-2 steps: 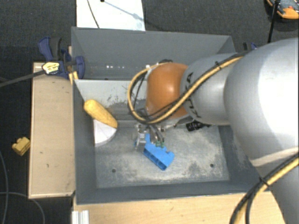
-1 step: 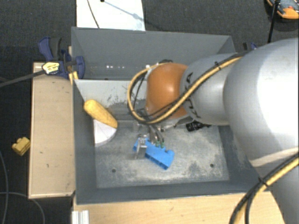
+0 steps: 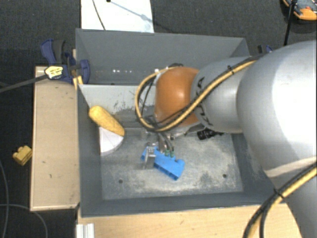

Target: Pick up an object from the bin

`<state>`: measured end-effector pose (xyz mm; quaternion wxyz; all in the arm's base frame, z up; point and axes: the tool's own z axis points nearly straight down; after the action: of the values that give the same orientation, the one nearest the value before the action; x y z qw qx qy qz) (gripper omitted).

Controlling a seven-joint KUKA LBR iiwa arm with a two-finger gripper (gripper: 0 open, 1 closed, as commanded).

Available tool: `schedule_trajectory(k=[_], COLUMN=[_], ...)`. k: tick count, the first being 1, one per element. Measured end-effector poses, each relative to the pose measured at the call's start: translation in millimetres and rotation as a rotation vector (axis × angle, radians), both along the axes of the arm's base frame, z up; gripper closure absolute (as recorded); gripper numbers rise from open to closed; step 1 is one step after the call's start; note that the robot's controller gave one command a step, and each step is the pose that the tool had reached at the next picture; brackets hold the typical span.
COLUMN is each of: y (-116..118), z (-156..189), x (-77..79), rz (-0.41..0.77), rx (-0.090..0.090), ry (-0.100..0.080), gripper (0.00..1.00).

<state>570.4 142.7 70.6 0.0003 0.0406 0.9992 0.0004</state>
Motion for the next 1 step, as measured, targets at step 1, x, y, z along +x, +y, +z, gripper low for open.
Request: schedule_trajectory(k=[1], y=[-27.9], z=[0.0], x=[-18.9], rz=[-0.024], rx=[0.002], ry=[-0.002], gripper=[0.00])
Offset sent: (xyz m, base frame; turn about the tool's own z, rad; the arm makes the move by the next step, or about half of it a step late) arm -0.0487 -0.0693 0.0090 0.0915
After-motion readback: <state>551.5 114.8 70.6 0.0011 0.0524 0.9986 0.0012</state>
